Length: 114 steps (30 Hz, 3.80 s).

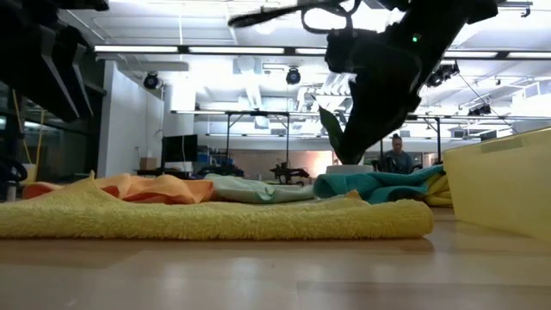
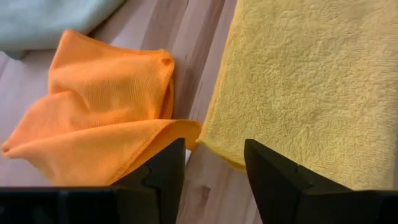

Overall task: Fold microfiber towels
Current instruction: Fold the left yellow microfiber cloth

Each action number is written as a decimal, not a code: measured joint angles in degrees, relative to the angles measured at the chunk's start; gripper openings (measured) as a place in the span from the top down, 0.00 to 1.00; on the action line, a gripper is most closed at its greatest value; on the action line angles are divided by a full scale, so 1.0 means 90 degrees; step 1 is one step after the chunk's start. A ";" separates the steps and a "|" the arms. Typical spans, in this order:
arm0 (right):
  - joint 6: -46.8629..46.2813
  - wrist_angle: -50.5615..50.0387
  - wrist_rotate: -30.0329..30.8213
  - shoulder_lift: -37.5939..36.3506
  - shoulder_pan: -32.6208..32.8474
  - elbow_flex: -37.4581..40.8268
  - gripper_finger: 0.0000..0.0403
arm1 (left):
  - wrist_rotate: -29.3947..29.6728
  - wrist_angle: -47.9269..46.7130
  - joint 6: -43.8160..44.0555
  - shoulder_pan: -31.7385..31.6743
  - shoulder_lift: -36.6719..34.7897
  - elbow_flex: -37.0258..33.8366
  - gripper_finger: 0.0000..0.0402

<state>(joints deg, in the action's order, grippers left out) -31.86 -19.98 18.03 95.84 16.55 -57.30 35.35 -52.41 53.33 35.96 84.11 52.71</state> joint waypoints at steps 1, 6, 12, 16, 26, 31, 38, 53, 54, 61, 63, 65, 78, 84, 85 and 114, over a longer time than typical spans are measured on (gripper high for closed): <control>0.0043 -0.0001 -0.0061 -0.0054 -0.0006 0.0000 0.64 | 0.0055 -0.0016 -0.0001 0.0020 -0.0001 -0.0003 0.61; -0.0197 -0.0107 -0.0742 -0.0406 -0.0004 0.0000 0.53 | 0.0869 -0.0035 0.0037 0.0208 -0.0052 -0.0043 0.63; -0.0521 -0.0149 -0.1694 -0.0437 -0.0006 0.0000 0.52 | 0.1133 0.0401 0.0048 0.0432 -0.0052 -0.0044 0.65; -0.0435 -0.0120 -0.1668 -0.0411 -0.0006 0.0000 0.52 | 0.0429 0.1122 -0.0516 0.0480 -0.0052 -0.0050 0.67; -0.0243 -0.0035 -0.1567 -0.0411 -0.0006 0.0000 0.52 | -0.1639 0.3771 -0.2152 -0.0153 -0.0062 -0.1138 0.75; -0.0242 -0.0054 -0.1567 -0.0411 -0.0006 0.0000 0.52 | -0.1346 0.3963 -0.2112 -0.0237 -0.0142 -0.1596 0.85; -0.0127 -0.0025 -0.1502 -0.0411 -0.0009 0.0000 0.52 | -0.1344 0.5399 -0.1786 -0.0102 -0.0106 -0.2490 0.98; -0.0456 0.0156 -0.1506 -0.0411 -0.0018 0.0000 0.52 | -0.1372 0.4303 -0.1111 -0.0081 -0.0113 -0.2646 1.00; -0.0523 0.0157 -0.1506 -0.0411 -0.0020 0.0000 0.52 | -0.1350 0.4240 -0.1028 -0.0078 -0.0121 -0.2645 1.00; -0.1322 0.0053 -0.1739 -0.0409 -0.0201 0.0000 0.52 | -0.1295 0.3959 -0.0234 -0.0007 -0.0129 -0.2636 1.00; -0.1455 0.0078 -0.1755 -0.0366 -0.0232 0.0000 0.52 | -0.1249 0.3929 -0.0030 0.0073 -0.0125 -0.2637 1.00; -0.1597 0.0077 -0.1832 -0.0265 -0.0256 0.0000 0.52 | -0.1215 0.3912 0.0125 0.0139 -0.0125 -0.2642 1.00; -0.2628 -0.0766 -0.2114 0.0552 0.0040 -0.0843 0.52 | -0.1040 0.3955 0.0276 0.0209 -0.0106 -0.2637 1.00; -0.3051 -0.1567 -0.1896 0.1118 0.0108 -0.1478 0.52 | -0.1025 0.3967 0.0414 0.0218 -0.0106 -0.2637 1.00; -0.3115 -0.1635 -0.1946 0.1214 0.0110 -0.1542 0.52 | -0.1020 0.3969 0.0414 0.0219 -0.0106 -0.2637 1.00; -0.4474 -0.1604 -0.1921 0.2104 0.0237 -0.1957 0.62 | -0.0896 0.3982 0.0339 0.0219 -0.0101 -0.2637 1.00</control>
<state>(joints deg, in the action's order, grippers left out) -72.13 -34.41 0.73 114.77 18.68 -74.91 27.29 -16.58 56.38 37.93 83.20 28.97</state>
